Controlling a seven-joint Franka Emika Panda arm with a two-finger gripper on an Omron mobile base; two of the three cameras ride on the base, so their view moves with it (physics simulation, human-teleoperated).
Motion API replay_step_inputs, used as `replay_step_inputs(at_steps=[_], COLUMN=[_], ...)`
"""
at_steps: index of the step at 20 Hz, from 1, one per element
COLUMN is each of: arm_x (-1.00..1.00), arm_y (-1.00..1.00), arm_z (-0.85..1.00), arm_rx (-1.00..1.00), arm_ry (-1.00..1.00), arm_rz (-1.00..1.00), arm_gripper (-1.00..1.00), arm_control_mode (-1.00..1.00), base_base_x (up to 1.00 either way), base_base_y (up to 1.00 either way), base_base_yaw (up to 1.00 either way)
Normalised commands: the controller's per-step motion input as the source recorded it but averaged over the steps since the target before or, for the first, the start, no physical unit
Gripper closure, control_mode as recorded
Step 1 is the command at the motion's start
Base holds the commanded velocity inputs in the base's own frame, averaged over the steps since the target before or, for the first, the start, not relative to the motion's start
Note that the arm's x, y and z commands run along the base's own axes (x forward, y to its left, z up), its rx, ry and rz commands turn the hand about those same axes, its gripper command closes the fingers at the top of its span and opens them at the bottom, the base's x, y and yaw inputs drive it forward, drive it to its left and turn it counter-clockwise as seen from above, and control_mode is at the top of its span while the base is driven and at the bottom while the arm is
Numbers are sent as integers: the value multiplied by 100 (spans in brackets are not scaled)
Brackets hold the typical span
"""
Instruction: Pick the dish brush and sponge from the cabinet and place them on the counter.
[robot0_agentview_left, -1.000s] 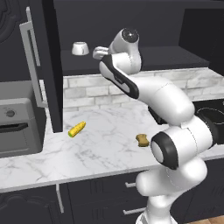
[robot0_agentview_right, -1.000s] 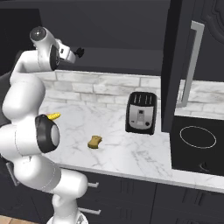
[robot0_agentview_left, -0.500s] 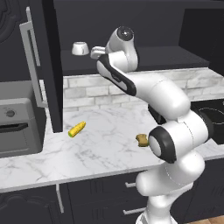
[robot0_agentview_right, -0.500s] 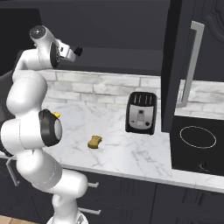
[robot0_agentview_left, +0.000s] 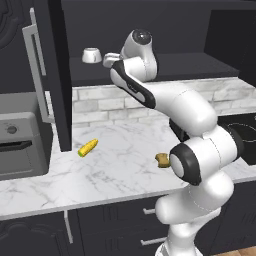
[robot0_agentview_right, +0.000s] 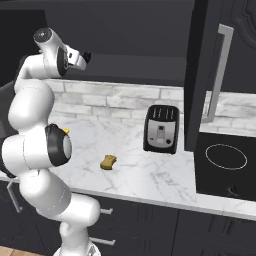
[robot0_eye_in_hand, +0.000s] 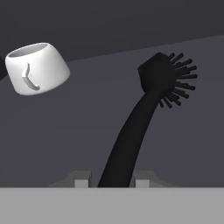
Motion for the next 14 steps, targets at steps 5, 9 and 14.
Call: replay_step_inputs(at_steps=[5,9,14], arm_x=[-11,-38,-66], arm_y=[-6,-17,-22], arm_z=[-1,0,0], arm_rx=[0,0,0], arm_ry=[0,-1,-6], arm_rz=[0,0,0], arm_gripper=[100,100,100], arm_control_mode=[-100,-100,-100], base_base_x=[0,0,0], base_base_y=[0,0,0], base_base_yaw=[0,0,0])
